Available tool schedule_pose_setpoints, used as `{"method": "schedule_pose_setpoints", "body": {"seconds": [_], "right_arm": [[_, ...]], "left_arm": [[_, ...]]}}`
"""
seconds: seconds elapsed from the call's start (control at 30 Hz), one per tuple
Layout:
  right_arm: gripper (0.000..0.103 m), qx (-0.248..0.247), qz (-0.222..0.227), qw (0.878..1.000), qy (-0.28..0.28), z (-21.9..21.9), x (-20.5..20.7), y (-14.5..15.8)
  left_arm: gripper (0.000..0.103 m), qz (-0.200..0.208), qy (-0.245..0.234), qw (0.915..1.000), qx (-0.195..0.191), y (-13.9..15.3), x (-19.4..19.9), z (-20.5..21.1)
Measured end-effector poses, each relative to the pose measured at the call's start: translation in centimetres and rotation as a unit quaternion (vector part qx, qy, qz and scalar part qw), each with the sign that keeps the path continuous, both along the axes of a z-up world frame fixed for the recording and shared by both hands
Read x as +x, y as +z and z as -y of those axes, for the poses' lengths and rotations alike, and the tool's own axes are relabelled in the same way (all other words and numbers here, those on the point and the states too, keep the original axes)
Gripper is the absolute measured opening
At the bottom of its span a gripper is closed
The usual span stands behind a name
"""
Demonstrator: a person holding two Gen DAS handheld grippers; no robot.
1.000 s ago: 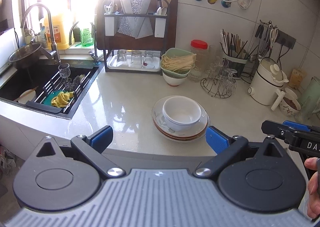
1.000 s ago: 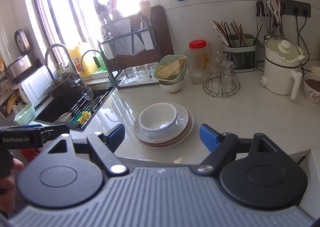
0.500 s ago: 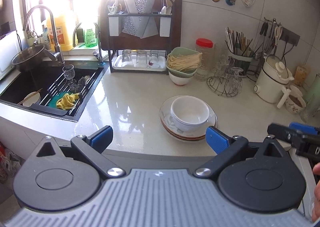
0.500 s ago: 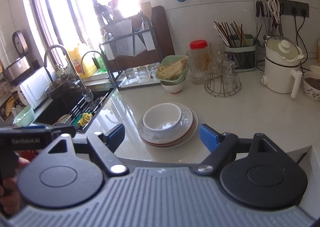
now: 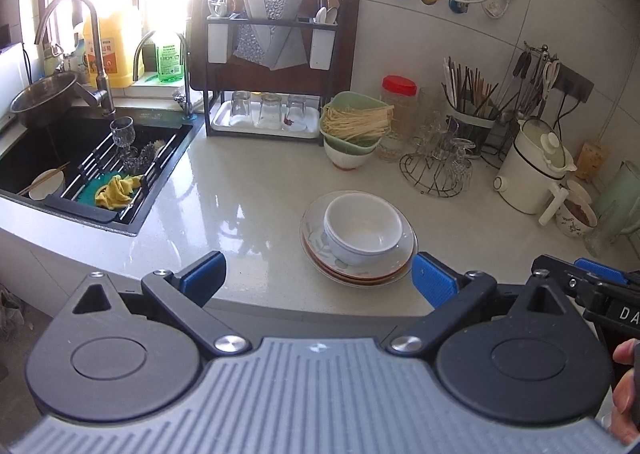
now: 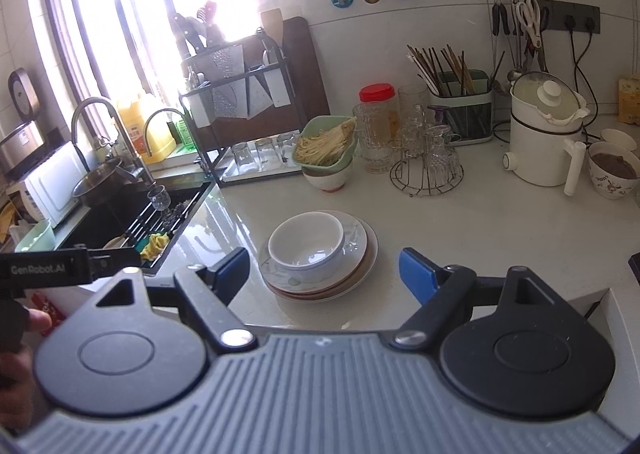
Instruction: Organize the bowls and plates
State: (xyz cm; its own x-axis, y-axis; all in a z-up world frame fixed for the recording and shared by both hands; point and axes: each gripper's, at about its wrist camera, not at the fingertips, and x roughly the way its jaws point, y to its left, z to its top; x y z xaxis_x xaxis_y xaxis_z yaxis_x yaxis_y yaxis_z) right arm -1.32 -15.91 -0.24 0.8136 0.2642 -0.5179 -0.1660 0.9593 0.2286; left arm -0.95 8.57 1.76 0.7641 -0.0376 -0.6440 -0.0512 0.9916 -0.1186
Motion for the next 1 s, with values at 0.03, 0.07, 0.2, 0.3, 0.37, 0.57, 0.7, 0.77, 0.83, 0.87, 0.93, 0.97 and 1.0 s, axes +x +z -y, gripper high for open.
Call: {"method": "schedule_pose_setpoints", "body": {"seconds": [0.03, 0.07, 0.2, 0.3, 0.37, 0.57, 0.7, 0.77, 0.83, 0.87, 0.93, 0.97, 1.0], "right_arm": [[0.083, 0.0, 0.001, 1.0, 0.0, 0.01, -0.01, 0.02], [0.083, -0.002, 0.001, 1.0, 0.001, -0.02, -0.04, 0.02], [0.083, -0.005, 0.0, 1.0, 0.0, -0.09, 0.06, 0.04], [0.083, -0.006, -0.002, 1.0, 0.003, -0.22, 0.15, 0.02], [0.083, -0.006, -0.004, 1.0, 0.004, -0.29, 0.2, -0.01], [0.083, -0.003, -0.007, 1.0, 0.005, -0.28, 0.36, -0.1], [0.083, -0.003, -0.007, 1.0, 0.006, -0.28, 0.33, -0.21], [0.083, -0.005, -0.007, 1.0, 0.006, -0.3, 0.26, -0.27], [0.083, -0.005, -0.007, 1.0, 0.002, -0.2, 0.25, -0.21], [0.083, -0.005, -0.007, 1.0, 0.002, -0.17, 0.27, -0.16], [0.083, -0.003, -0.008, 1.0, 0.002, -0.18, 0.23, -0.12], [0.083, -0.003, -0.008, 1.0, 0.001, -0.18, 0.18, -0.09], [0.083, -0.003, -0.008, 1.0, 0.003, -0.22, 0.16, -0.06]], "left_arm": [[0.101, 0.001, 0.001, 1.0, 0.002, -0.01, 0.09, 0.04], [0.101, 0.0, 0.0, 1.0, 0.002, -0.02, 0.21, 0.08], [0.101, -0.002, -0.003, 1.0, 0.003, -0.19, 0.4, 0.53], [0.101, -0.004, 0.001, 1.0, 0.006, -0.29, 0.37, 0.59], [0.101, -0.004, 0.004, 1.0, 0.004, -0.36, 0.18, 0.52], [0.101, -0.006, 0.01, 0.9999, 0.006, -0.44, 0.07, 0.36], [0.101, -0.006, 0.012, 0.9999, 0.007, -0.44, -0.16, 0.4], [0.101, -0.007, 0.012, 0.9999, 0.005, -0.42, -0.16, 0.5], [0.101, -0.007, 0.012, 0.9999, 0.007, -0.42, -0.27, 0.57], [0.101, -0.007, 0.012, 0.9999, 0.008, -0.42, -0.32, 0.59], [0.101, -0.007, 0.012, 0.9999, 0.008, -0.4, -0.36, 0.58], [0.101, -0.008, 0.012, 0.9999, 0.008, -0.38, -0.43, 0.62], [0.101, -0.007, 0.012, 0.9999, 0.009, -0.36, -0.53, 0.66]]}}
